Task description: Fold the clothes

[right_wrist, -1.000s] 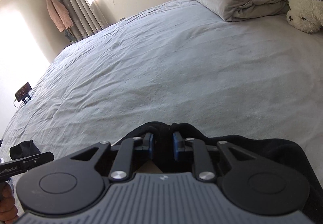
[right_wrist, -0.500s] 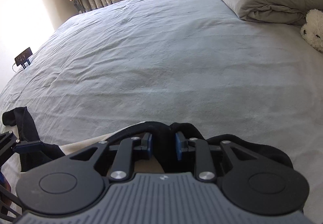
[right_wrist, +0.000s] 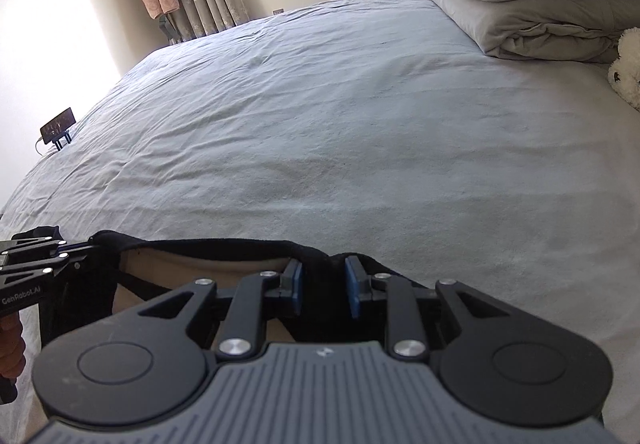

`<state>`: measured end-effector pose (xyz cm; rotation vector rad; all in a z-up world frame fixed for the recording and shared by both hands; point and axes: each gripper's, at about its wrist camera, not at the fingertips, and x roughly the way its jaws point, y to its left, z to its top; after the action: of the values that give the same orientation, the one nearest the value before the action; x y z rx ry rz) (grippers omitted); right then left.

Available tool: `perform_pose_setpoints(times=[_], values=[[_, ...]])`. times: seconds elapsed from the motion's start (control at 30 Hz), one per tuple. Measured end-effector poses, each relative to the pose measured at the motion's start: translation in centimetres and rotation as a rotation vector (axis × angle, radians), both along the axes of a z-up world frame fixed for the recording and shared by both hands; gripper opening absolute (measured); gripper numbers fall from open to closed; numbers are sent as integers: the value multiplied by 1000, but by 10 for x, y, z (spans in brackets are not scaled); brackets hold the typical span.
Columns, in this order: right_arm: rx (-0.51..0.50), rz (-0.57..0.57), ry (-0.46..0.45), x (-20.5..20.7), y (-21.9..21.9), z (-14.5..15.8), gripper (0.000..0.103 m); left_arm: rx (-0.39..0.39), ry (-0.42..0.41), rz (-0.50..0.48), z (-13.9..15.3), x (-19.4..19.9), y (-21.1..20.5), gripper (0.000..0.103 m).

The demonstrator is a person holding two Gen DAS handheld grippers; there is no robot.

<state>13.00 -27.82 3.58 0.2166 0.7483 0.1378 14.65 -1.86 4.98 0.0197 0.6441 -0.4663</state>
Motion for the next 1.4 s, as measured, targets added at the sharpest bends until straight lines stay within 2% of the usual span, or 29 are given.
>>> perform_pose_setpoints(times=[0.1, 0.17, 0.23, 0.3, 0.33, 0.37, 0.4, 0.43, 0.47, 0.53, 0.67, 0.77, 0.93, 1.17, 1.33, 1.4], values=[[-57, -10, -31, 1, 6, -2, 26, -17, 24, 52, -6, 14, -5, 12], [-88, -35, -47, 3, 6, -2, 26, 23, 31, 50, -11, 21, -15, 15], [-101, -54, -42, 4, 2, -4, 26, 76, 30, 51, -14, 25, -23, 25], [-104, -75, -36, 4, -1, -5, 26, 87, -2, 76, -11, 22, -21, 45], [-66, -77, -44, 2, -5, -3, 27, 84, -16, 88, -9, 20, -19, 47], [-22, -79, -54, 0, -9, -1, 29, 57, -24, 99, -6, 18, -13, 51], [22, -80, -64, -2, -12, 2, 32, 29, -31, 112, -2, 17, -6, 60], [67, -98, -71, -5, -16, 6, 39, -3, -37, 137, 2, 15, 4, 67], [110, -124, -75, -7, -20, 10, 51, -31, -45, 160, 7, 13, 12, 75], [152, -155, -78, -12, -24, 15, 60, -44, -67, 178, 14, 6, 23, 81], [5, -176, -49, -20, -9, 22, 68, -48, -91, 166, 27, -7, 29, 93], [0, -221, -32, -23, -12, 18, 68, -14, -93, 121, 31, -16, 19, 94], [3, -274, -4, -24, -24, 4, 72, 101, -130, 61, 27, -33, 7, 100], [52, -246, -69, -18, -19, 5, 74, 51, -71, 136, 14, -18, 26, 102], [-45, -269, -19, -7, -14, -9, 76, 35, -79, 87, 4, -20, 17, 102], [-5, -295, 3, -5, -24, -17, 80, 28, -82, 72, 1, -20, 15, 102]])
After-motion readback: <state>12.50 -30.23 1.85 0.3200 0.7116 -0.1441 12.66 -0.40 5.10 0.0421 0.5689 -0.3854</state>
